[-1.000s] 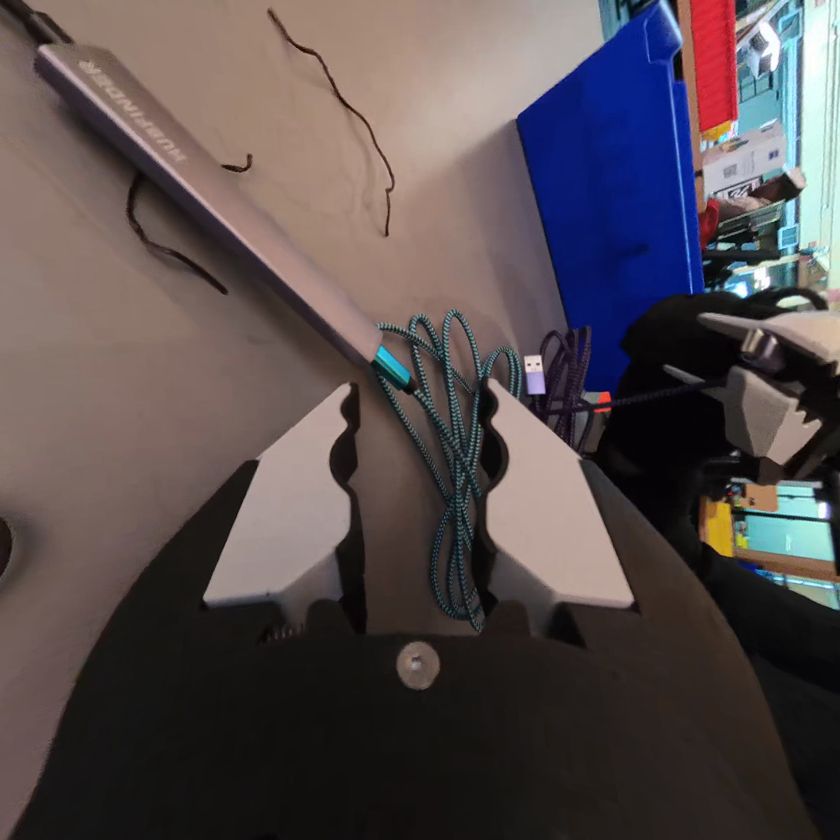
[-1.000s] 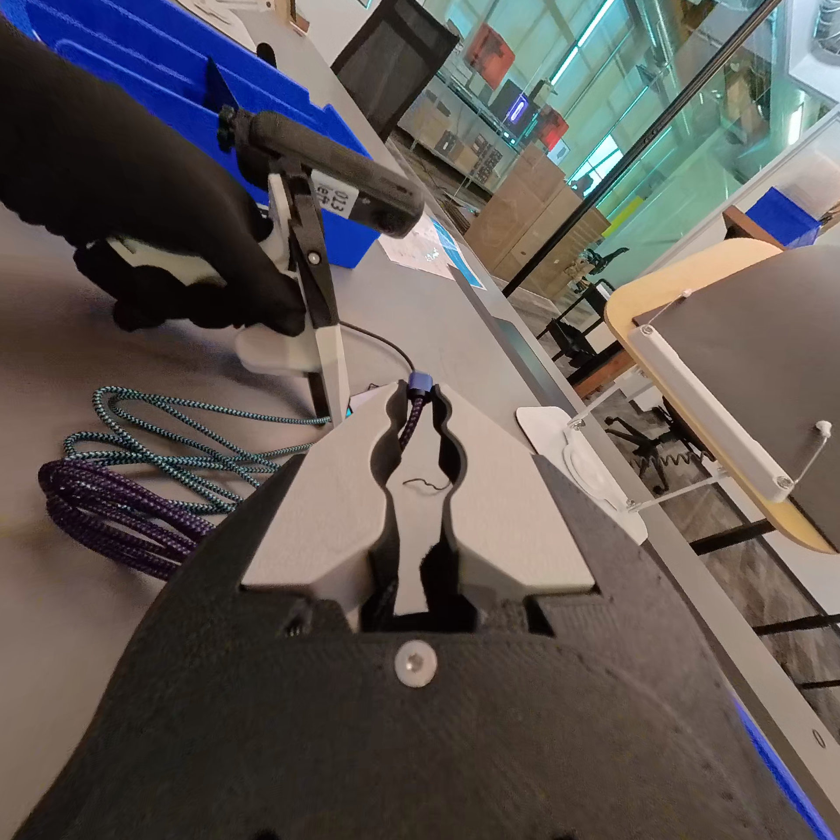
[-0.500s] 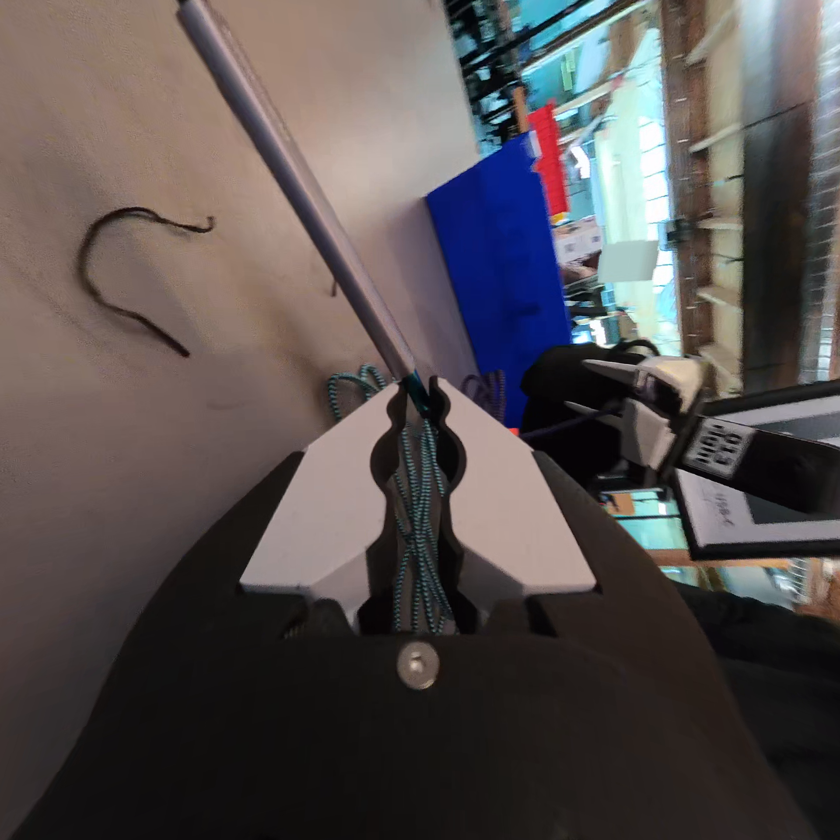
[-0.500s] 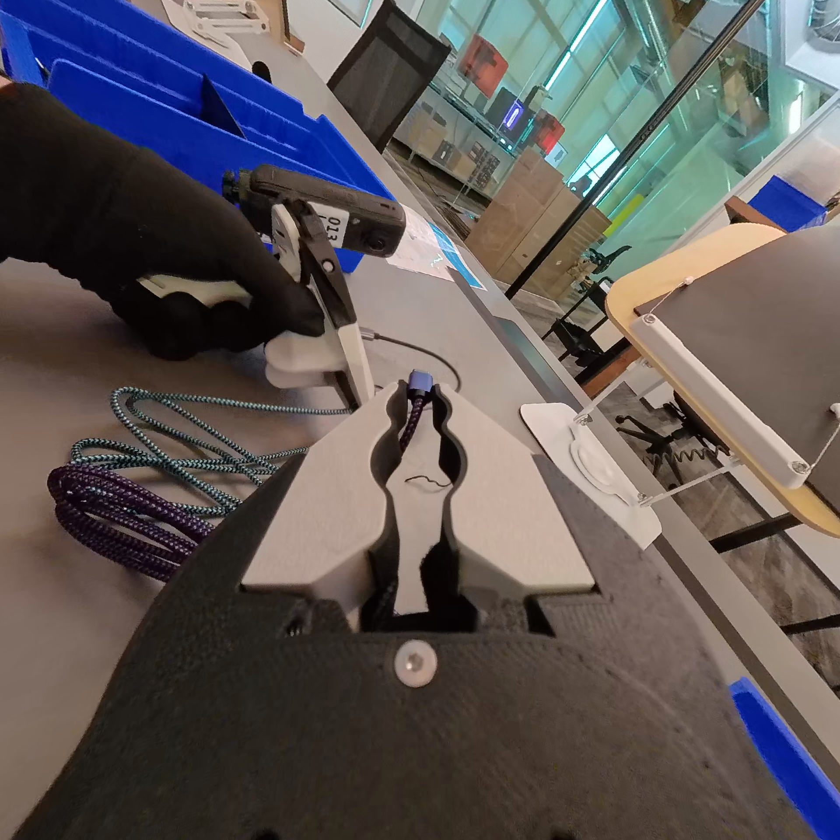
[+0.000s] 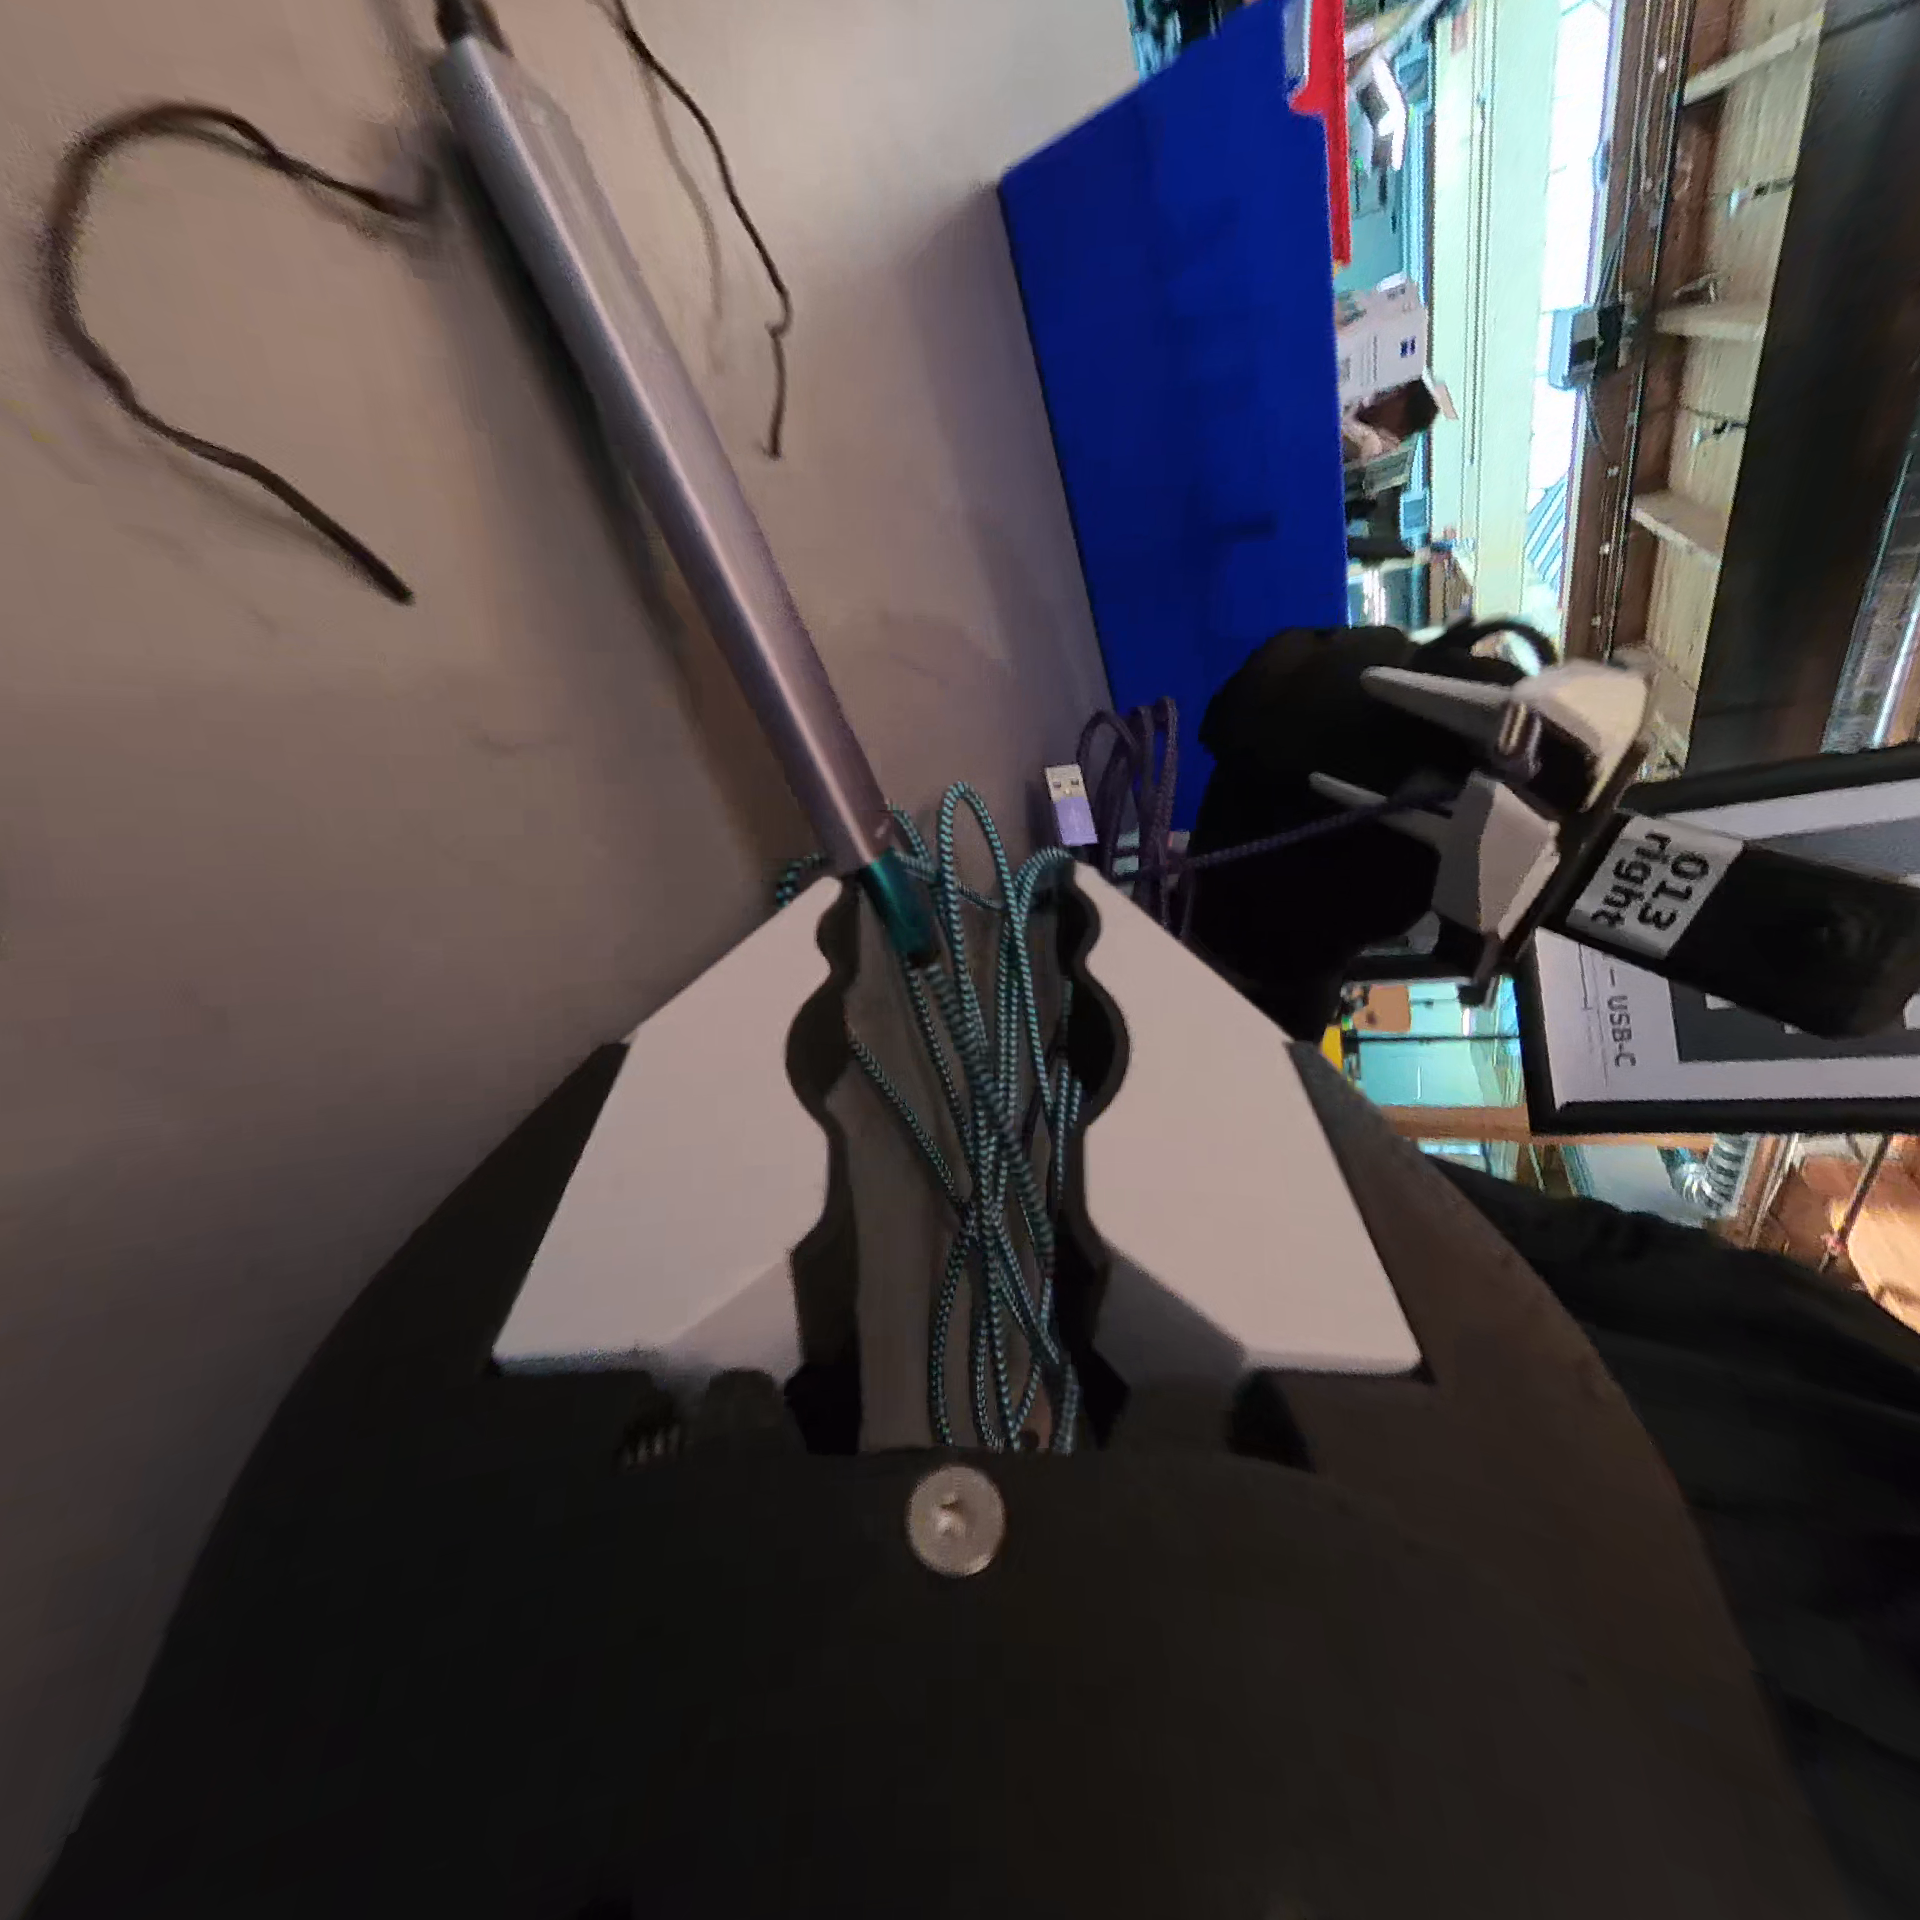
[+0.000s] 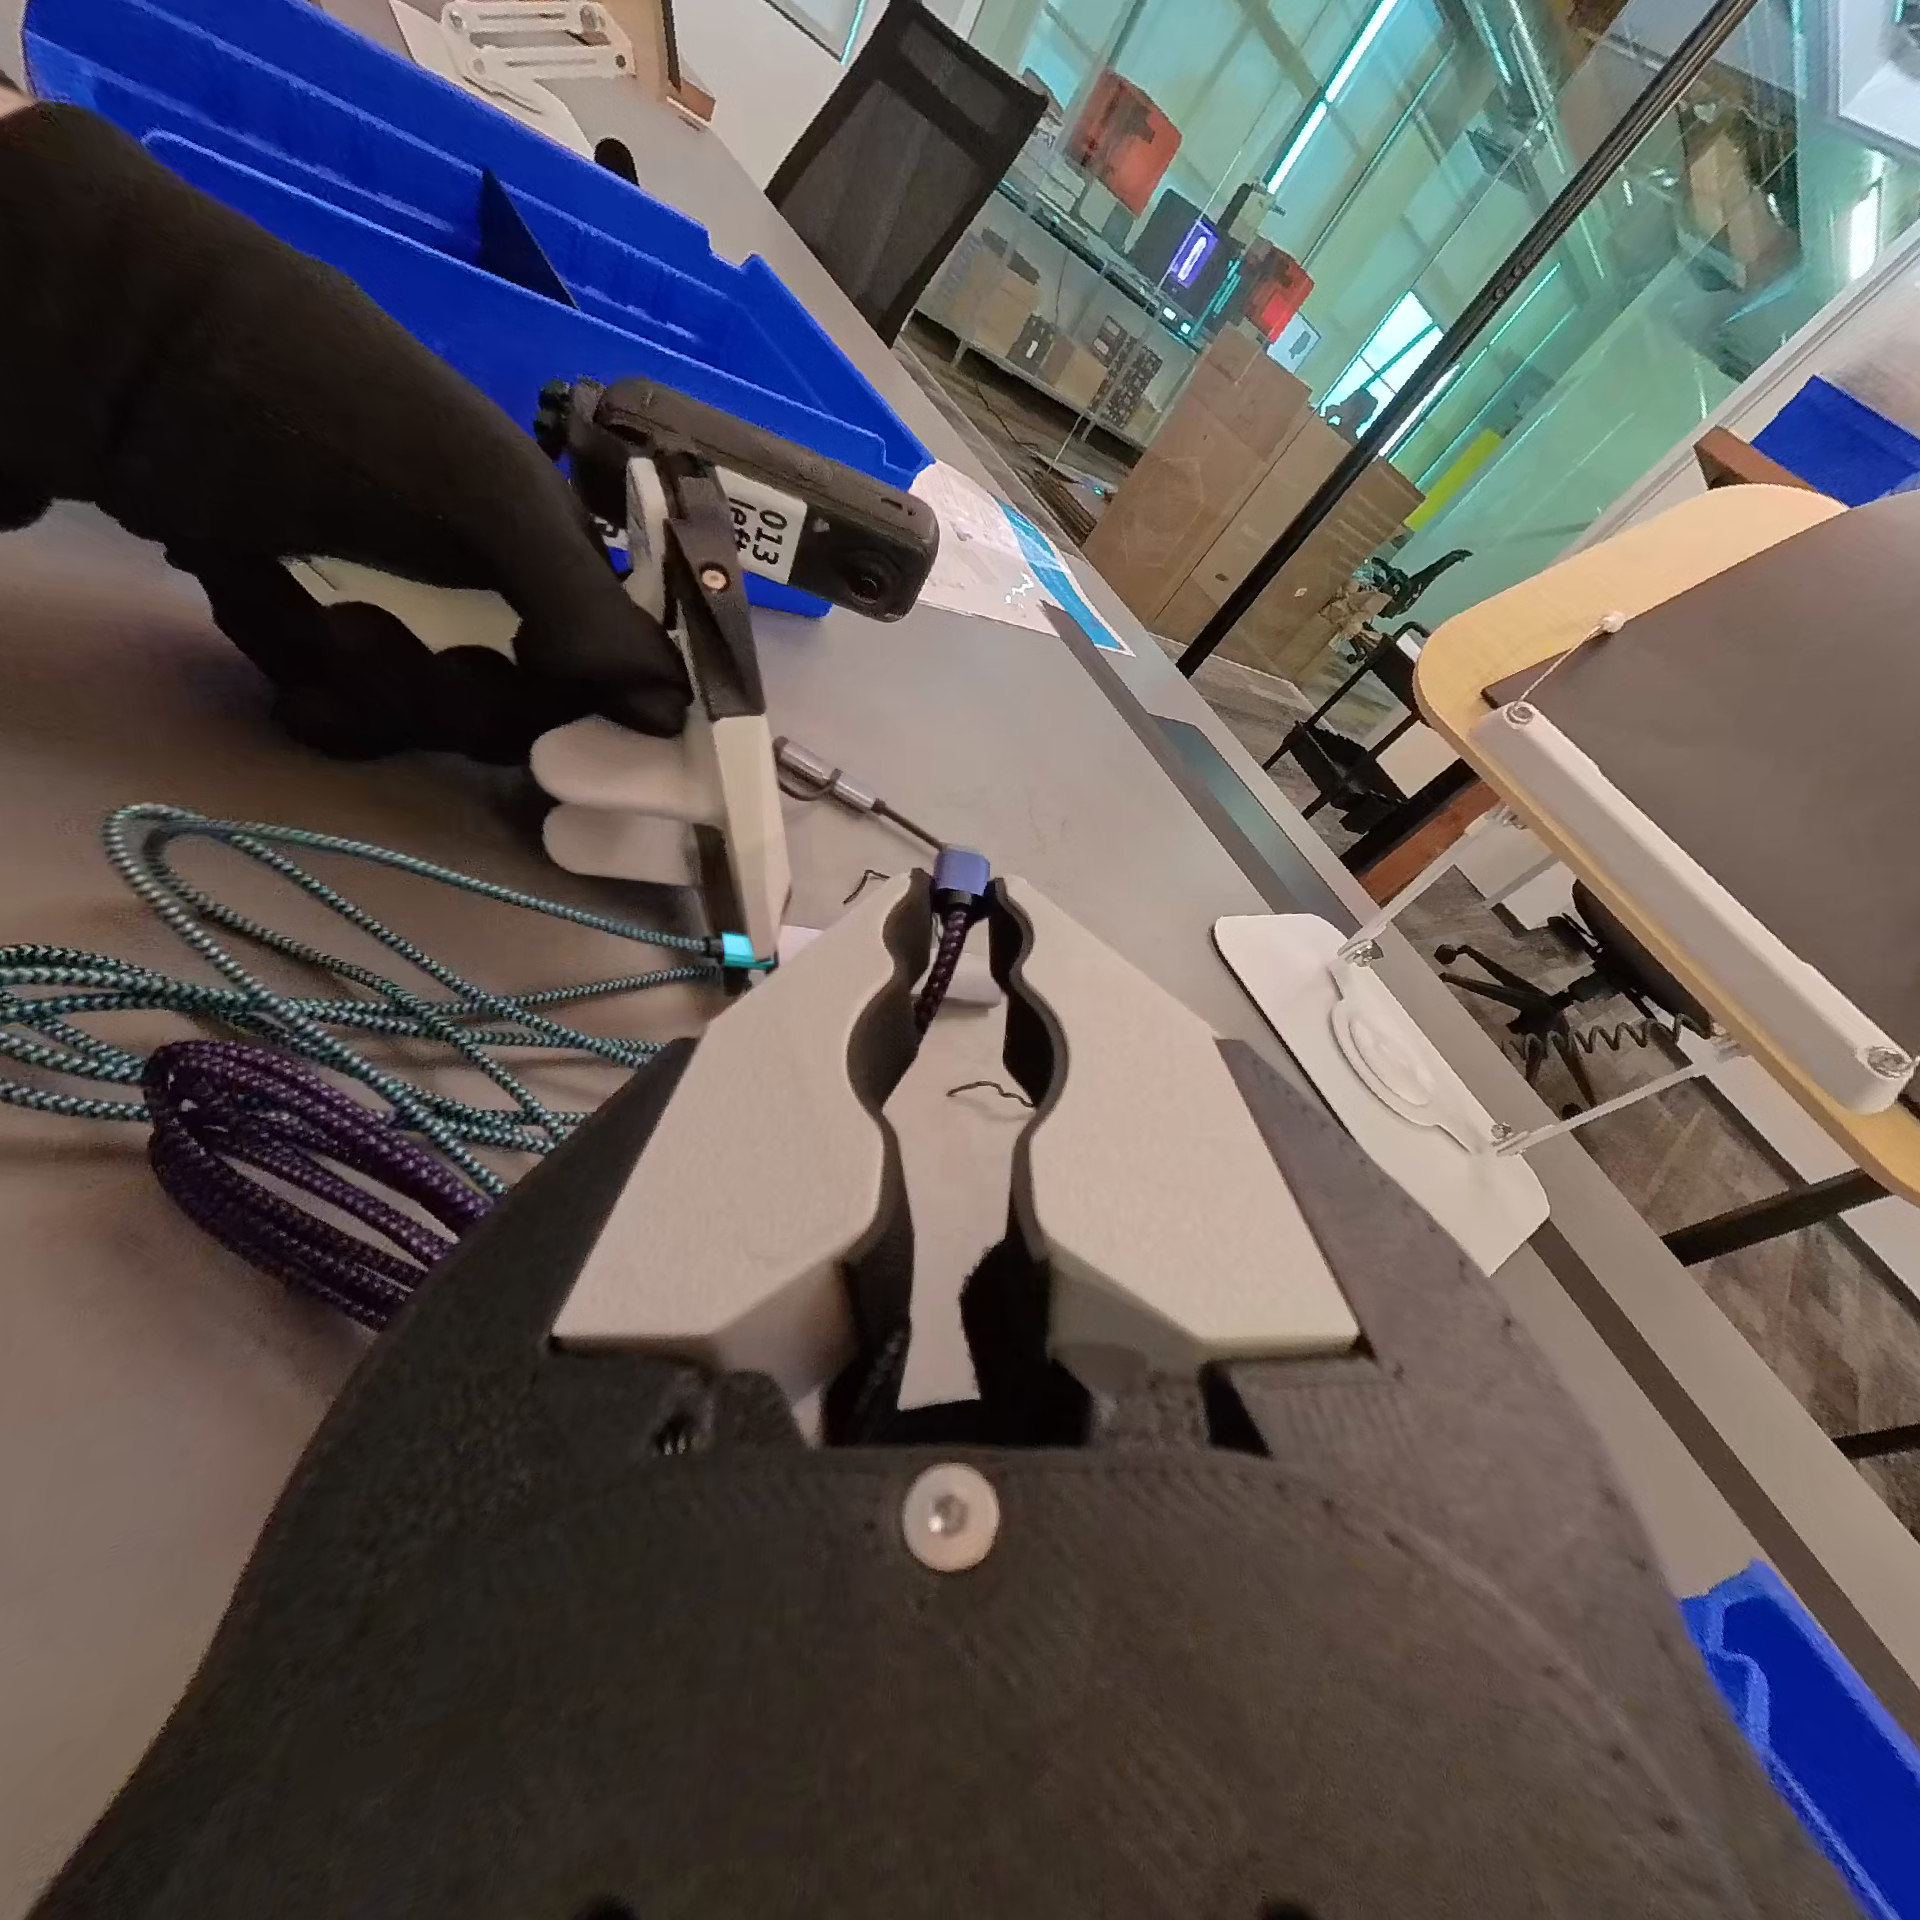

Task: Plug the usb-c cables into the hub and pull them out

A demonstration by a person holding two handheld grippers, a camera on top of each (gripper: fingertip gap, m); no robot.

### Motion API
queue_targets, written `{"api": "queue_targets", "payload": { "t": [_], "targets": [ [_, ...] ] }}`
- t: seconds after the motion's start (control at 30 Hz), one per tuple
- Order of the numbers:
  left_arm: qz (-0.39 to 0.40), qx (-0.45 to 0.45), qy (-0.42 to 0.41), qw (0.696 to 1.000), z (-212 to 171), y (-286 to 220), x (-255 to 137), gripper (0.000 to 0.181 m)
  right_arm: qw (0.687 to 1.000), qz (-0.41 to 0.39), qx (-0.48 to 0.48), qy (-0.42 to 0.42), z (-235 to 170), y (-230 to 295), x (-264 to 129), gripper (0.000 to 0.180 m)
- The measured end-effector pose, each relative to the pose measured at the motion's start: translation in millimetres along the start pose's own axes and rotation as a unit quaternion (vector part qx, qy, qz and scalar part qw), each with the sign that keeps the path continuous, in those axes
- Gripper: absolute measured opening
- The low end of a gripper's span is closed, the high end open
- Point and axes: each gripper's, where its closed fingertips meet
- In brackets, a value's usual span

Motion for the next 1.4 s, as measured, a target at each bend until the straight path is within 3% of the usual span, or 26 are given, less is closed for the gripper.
{"api": "queue_targets", "payload": {
  "t": [0.1, 0.3, 0.53, 0.93, 1.13, 1.33, 1.4],
  "targets": [
    [-0.004, -0.015, -0.02, 1.0, 11, 2, 0, 0.041, 1.0, 0.0, 0.0, -0.001, 0, 0, 0, 0.008],
    [0.004, -0.026, -0.043, 0.999, 29, 8, 4, 0.029, 1.0, 0.0, 0.004, -0.006, 1, -1, -1, 0.008],
    [0.041, 0.004, -0.085, 0.996, 47, 14, 2, 0.049, 1.0, -0.003, 0.008, -0.009, 1, -3, -3, 0.008],
    [0.072, -0.039, -0.187, 0.979, 79, 29, -13, 0.045, 1.0, -0.006, 0.014, -0.015, 2, -6, -4, 0.008],
    [0.069, -0.065, -0.203, 0.975, 84, 35, -15, 0.042, 1.0, -0.005, 0.016, -0.017, 2, -6, -3, 0.009],
    [0.035, -0.091, -0.156, 0.983, 90, 33, -1, 0.04, 1.0, -0.005, 0.018, -0.017, 2, -7, -3, 0.008],
    [0.025, -0.095, -0.144, 0.985, 90, 31, 7, 0.031, 1.0, -0.005, 0.019, -0.017, 1, -7, -2, 0.008]
  ]
}}
Point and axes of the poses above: each gripper's, where its closed fingertips meet, x out along the fingers, z out of its top, y = z × x across the jaws, and after that the axes turned 4 degrees about -y, right-handed
